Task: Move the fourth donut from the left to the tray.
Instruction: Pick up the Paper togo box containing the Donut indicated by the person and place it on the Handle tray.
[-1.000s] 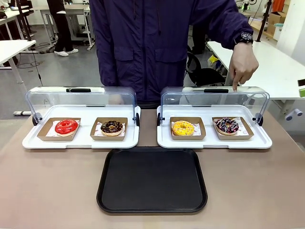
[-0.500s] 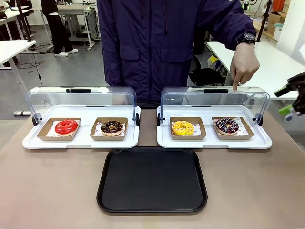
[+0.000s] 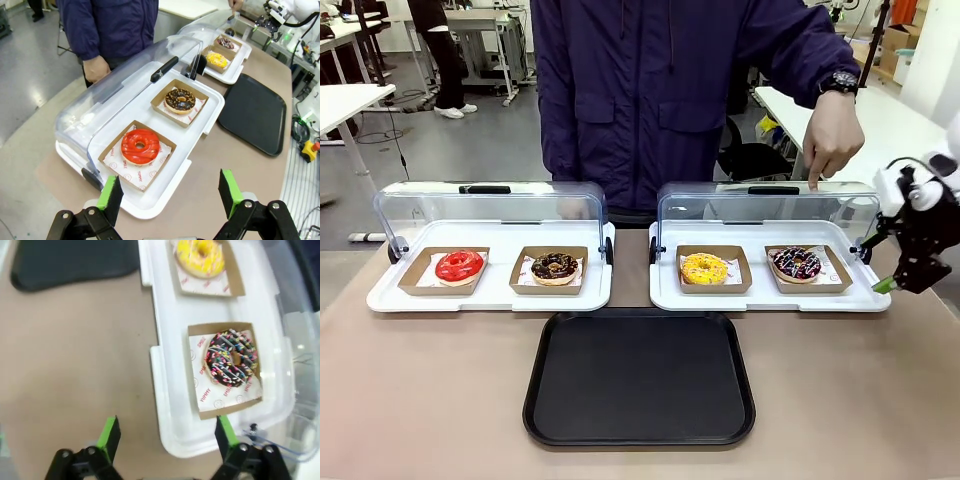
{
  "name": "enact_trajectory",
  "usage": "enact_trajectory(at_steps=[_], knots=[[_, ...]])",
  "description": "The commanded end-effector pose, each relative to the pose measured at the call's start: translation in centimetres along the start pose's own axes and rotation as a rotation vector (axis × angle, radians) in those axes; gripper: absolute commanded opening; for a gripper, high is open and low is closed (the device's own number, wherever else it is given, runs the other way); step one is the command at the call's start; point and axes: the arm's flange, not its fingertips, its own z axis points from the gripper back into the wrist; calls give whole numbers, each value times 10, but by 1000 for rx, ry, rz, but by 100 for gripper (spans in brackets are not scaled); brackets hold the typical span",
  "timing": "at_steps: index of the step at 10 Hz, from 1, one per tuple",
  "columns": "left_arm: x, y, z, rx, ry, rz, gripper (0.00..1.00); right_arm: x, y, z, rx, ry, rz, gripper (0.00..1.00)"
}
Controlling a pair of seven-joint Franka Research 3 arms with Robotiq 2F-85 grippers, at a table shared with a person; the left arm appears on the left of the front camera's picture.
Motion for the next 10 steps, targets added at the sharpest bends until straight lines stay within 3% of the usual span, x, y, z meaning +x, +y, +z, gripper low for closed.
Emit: enact_trajectory(at_steps=[1, 2, 3, 6, 10], knots=[[1, -1, 1, -3, -7, -5, 100, 7, -7, -19, -23, 92, 4, 100], [1, -1, 1, -3, -7, -5, 100, 8, -13, -27, -36, 100, -24, 100], [1, -1, 1, -3, -7, -5, 100, 2, -2, -11, -9, 33, 20, 100], [1, -1, 1, -3, -7, -5, 100, 2, -2, -11, -9, 33, 20, 100], [1, -1, 1, -3, -7, -5, 100, 8, -35, -44, -10, 125, 44, 100]])
